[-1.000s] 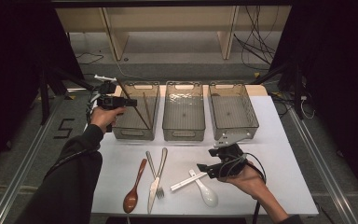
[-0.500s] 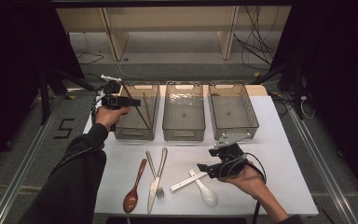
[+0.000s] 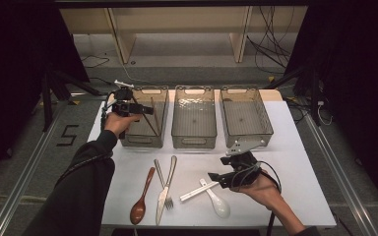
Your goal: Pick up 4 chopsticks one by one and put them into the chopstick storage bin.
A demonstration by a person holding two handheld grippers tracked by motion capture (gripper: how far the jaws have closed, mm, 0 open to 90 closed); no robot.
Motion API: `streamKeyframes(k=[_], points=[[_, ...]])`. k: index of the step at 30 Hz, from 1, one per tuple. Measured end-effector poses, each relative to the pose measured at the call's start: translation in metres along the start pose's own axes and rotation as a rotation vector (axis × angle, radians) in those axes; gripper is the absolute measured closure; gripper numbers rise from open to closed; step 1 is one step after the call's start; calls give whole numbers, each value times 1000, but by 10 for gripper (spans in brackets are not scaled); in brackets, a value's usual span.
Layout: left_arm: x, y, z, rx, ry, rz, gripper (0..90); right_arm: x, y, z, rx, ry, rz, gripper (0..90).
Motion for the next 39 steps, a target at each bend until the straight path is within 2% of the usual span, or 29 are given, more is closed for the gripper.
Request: streamKeyframes(k=[2,9,17,23,31,39], points=[[-1,-1,-2,-8,8,0,369,0,0,0,0,0,0,308],[1,-2,-3,-7,2,2,355,0,0,0,1,1,0,308],[21,0,14,52,-66,-18,261,0,0,1,3,-2,-3,308],[35,-6,34,101,-124,-44,203,1,0,1,3,-2,-2,307],[53,-29,67,167,-197,-109,181,5,0,2,1,-5,-5,307],[69,-66,86,175,-224,-190,164,10,-3,0,-19,-9,7,308]])
Point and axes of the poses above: each handheld gripper's, and its own axes: z roughly backward along the jaws, y roughly out of its top, x roughly to its right, the point moved 8 cm from there along -z, roughly forward along the jaws, and after that the axes turned 2 degrees about z, right-handed, at the moved point
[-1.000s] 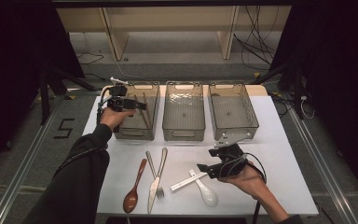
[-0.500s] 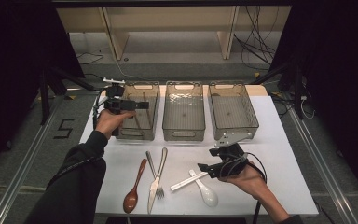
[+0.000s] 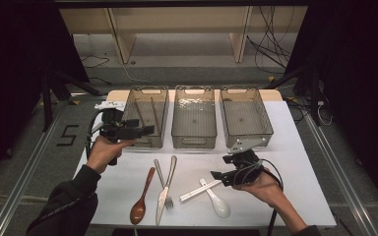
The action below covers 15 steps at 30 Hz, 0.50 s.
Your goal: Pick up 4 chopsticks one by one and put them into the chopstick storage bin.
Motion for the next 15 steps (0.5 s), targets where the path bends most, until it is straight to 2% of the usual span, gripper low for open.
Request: streamKeyframes(k=[4,15], points=[[8,-12,5,10,-16,-21,164,0,-2,-2,-15,-2,16,308],[20,-44,9,13,2,-107,155,2,-10,-10,-72,-6,65,312]])
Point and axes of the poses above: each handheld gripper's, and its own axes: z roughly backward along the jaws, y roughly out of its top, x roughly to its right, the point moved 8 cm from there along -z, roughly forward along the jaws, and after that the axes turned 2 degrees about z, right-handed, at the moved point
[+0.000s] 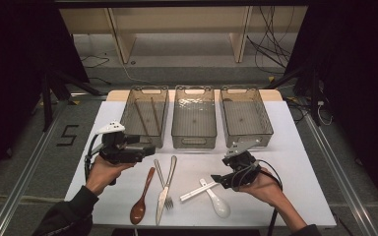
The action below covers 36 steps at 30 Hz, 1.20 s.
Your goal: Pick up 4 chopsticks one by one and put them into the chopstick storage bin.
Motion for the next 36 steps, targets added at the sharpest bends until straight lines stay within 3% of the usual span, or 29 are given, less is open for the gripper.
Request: streamKeyframes(k=[8,15,22,29,36], points=[[6,-15,2,-13,3,-17,155,3,-7,-9,-56,-11,41,321],[9,-26,2,-18,8,-33,155,6,-16,-20,-128,-11,116,373],[13,-31,4,-21,11,-56,155,6,-25,-27,-175,4,158,438],[18,-36,3,-36,1,-64,155,5,-34,-36,-242,7,238,498],[19,-40,1,-56,-5,-67,155,9,-38,-41,-263,14,268,552]])
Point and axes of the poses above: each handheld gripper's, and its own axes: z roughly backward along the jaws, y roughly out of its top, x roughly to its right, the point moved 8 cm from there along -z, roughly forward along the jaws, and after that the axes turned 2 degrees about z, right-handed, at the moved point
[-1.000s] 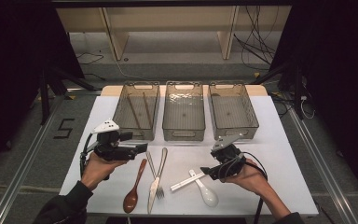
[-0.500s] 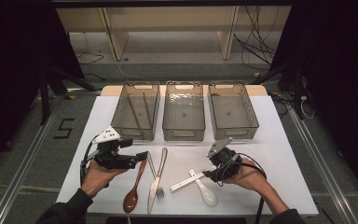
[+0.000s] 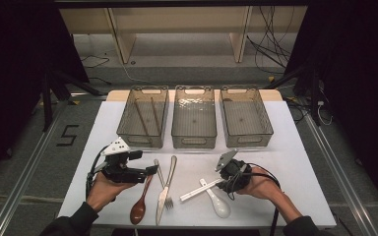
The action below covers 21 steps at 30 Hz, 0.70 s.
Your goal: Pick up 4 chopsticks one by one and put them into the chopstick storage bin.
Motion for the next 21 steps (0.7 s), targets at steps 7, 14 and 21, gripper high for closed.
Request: streamKeyframes(k=[7,14,21], points=[[0,-1,-1,-4,-1,3,155,0,-2,-3,-11,0,20,580],[-1,-2,-1,-8,-1,5,155,-3,-3,-4,-27,2,53,608],[-1,-2,-2,-14,-3,9,155,-7,-7,-4,-68,15,88,649]])
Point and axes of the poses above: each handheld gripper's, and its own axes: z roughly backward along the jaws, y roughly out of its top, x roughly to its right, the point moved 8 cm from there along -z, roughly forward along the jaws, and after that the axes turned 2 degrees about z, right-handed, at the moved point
